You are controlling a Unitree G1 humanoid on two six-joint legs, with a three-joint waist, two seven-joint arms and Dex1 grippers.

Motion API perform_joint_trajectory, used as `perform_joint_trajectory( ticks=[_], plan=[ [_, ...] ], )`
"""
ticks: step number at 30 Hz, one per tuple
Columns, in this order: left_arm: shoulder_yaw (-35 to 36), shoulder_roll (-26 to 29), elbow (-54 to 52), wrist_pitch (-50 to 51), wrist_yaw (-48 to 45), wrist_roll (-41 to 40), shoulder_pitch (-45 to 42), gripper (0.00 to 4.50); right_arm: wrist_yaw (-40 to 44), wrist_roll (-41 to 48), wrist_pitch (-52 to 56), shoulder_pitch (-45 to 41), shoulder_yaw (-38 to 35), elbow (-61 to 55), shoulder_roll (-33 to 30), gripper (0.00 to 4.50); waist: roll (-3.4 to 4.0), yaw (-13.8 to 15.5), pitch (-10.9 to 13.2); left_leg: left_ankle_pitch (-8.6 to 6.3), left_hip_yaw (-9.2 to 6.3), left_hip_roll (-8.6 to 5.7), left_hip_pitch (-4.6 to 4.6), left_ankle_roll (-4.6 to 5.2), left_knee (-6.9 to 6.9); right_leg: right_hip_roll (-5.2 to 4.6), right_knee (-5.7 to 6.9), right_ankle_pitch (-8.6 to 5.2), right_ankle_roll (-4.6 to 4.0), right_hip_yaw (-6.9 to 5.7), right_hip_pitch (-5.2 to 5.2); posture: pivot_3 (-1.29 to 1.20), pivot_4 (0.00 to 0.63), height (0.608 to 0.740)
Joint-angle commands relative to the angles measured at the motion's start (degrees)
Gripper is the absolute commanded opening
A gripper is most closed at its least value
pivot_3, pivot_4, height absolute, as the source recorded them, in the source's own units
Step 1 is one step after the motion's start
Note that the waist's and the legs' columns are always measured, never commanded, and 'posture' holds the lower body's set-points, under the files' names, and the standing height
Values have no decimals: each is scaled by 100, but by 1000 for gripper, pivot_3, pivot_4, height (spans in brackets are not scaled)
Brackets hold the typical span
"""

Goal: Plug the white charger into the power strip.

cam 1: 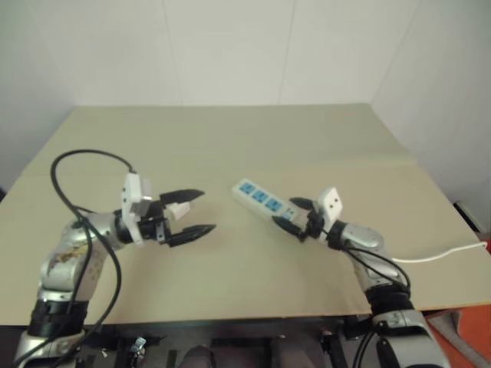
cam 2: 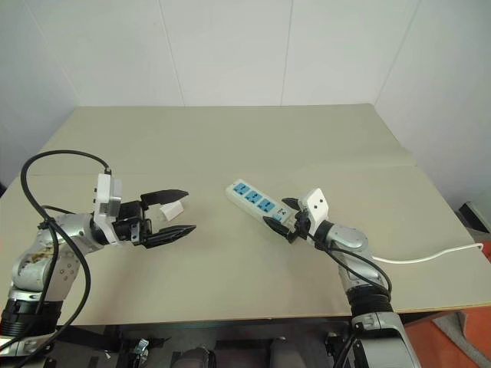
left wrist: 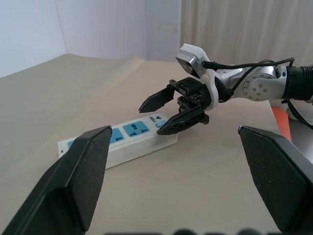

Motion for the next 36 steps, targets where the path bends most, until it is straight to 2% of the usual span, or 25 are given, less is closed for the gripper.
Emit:
perform_joint_trajectory(
  ticks=[1,22,25,27,32,36],
  plan=[
    [132,38,-177,-28,19,-75,8,4500,46,-7,-146,-87,-2,3,-31,4468,0,0,0,0,0,0,-1,0,0,0,0,1,-1,0,0,0,150,740],
    [97,-9,-101,-75,25,-37,-42,4500,-100,-44,-82,88,74,170,40,4468,0,-4,0,0,0,1,3,0,0,1,1,1,-2,0,1,0,150,740],
    [114,-27,-38,-91,47,-31,-114,4500,-128,-12,-69,90,63,179,69,3930,0,-4,0,0,0,1,5,0,0,1,2,1,-1,0,2,0,150,740],
    [114,-22,-19,-108,39,-18,-134,4500,-128,-6,-76,85,66,193,80,3391,0,-7,0,0,0,1,5,0,0,1,2,1,-1,0,2,0,150,740],
    [169,-41,10,-153,109,-5,-171,4500,-3,-25,-189,93,127,206,68,3396,-1,-7,-1,0,0,1,7,0,0,1,1,1,-1,0,4,0,150,740],
    [151,-12,10,-89,387,134,-228,4500,556,139,-174,188,243,-112,-53,3396,-1,-3,-1,0,0,1,5,0,0,1,1,0,-1,0,3,0,150,740]
  ],
)
